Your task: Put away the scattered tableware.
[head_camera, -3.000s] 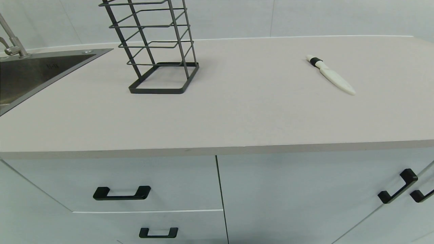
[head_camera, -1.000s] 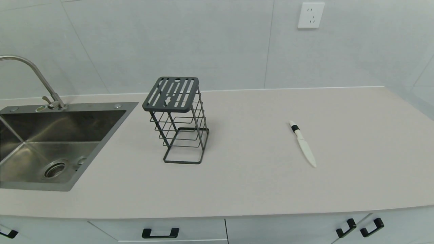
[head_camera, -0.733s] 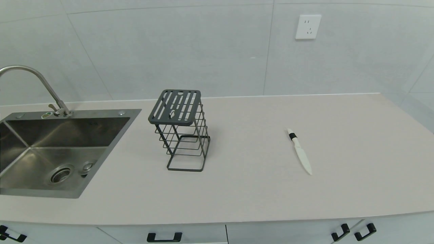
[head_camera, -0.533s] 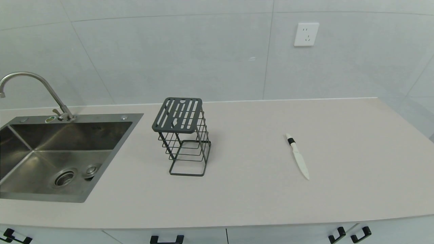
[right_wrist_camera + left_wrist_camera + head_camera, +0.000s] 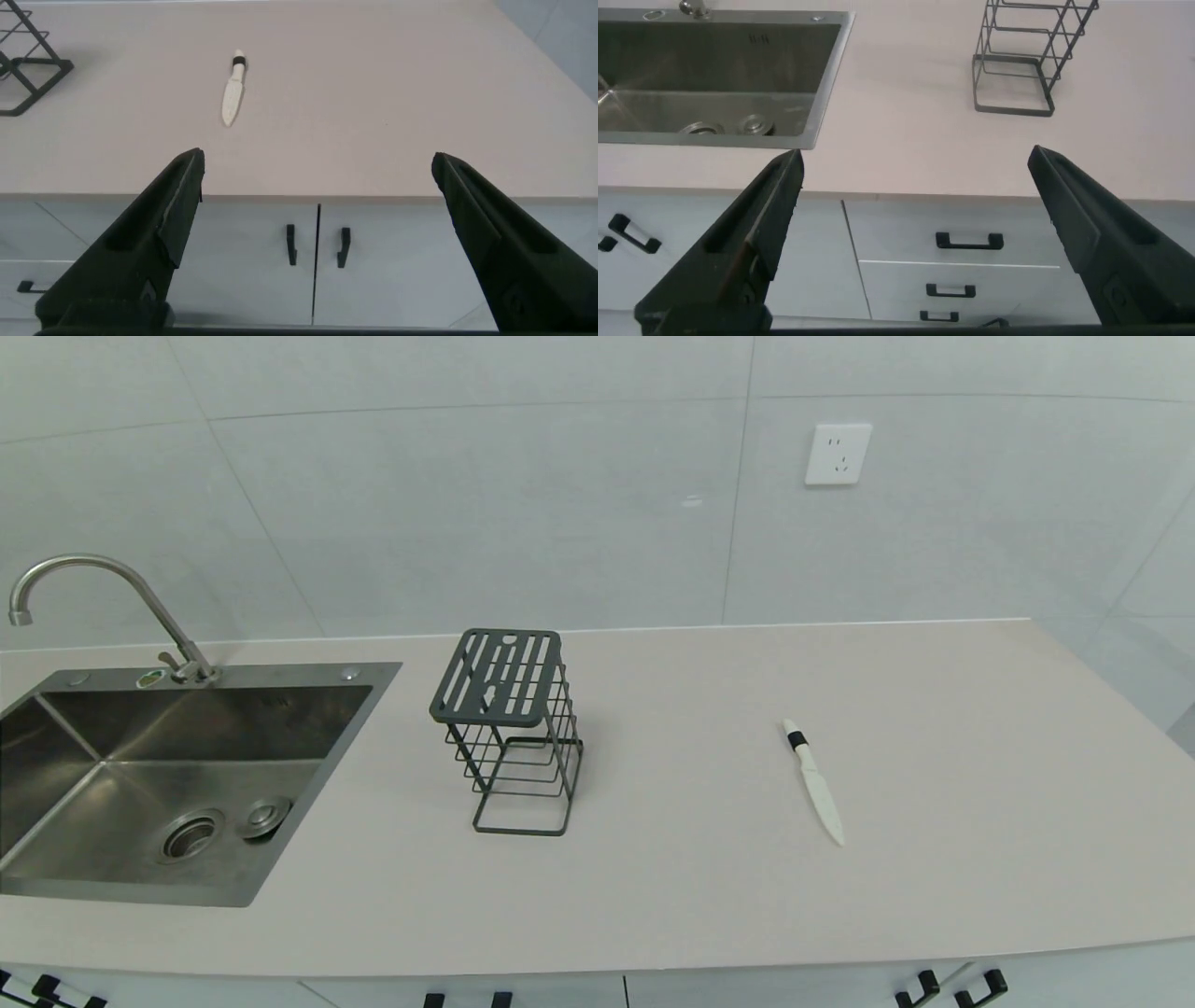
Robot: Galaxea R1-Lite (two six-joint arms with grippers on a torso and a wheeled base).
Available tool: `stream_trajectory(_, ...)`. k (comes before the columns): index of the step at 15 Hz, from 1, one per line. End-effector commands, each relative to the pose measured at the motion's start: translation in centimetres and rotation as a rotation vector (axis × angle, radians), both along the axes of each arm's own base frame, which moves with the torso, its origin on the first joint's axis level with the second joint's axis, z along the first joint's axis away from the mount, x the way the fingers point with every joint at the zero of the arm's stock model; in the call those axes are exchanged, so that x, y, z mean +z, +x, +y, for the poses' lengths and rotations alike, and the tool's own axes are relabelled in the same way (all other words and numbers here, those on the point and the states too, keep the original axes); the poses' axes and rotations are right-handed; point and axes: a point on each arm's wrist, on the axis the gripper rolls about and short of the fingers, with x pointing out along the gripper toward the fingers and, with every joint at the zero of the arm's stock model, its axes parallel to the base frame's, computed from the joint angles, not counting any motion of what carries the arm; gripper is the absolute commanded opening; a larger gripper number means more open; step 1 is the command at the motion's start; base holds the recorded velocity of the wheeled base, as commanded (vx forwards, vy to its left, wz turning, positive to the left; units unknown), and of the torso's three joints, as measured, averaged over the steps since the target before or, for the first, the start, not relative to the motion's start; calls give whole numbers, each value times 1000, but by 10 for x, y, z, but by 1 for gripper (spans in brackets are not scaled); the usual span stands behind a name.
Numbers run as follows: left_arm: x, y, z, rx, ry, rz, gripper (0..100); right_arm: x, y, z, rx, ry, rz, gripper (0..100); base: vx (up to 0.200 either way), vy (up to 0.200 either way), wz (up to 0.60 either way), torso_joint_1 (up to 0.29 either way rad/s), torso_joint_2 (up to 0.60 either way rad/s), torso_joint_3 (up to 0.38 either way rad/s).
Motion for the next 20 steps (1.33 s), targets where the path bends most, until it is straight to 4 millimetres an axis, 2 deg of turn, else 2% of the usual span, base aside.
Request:
stream_trajectory(1, 0, 0, 0, 1, -1, 1, 100, 0, 0, 0, 1, 0, 1, 100, 0, 0, 0, 0, 0, 0)
stream_trajectory(7, 0, 0, 0, 1, -3, 1, 100, 0, 0, 0, 1, 0, 1, 100, 0, 0, 0, 20, 0, 18)
stream_trajectory(15, 0, 0, 0, -1, -12, 0, 100, 0, 0, 0, 2, 0, 1, 100, 0, 0, 0, 268, -31, 231)
stream_trajectory(20, 0, 0, 0, -1, -14, 0, 100, 0, 0, 0, 4, -1, 1, 100, 0, 0, 0, 66, -16, 49)
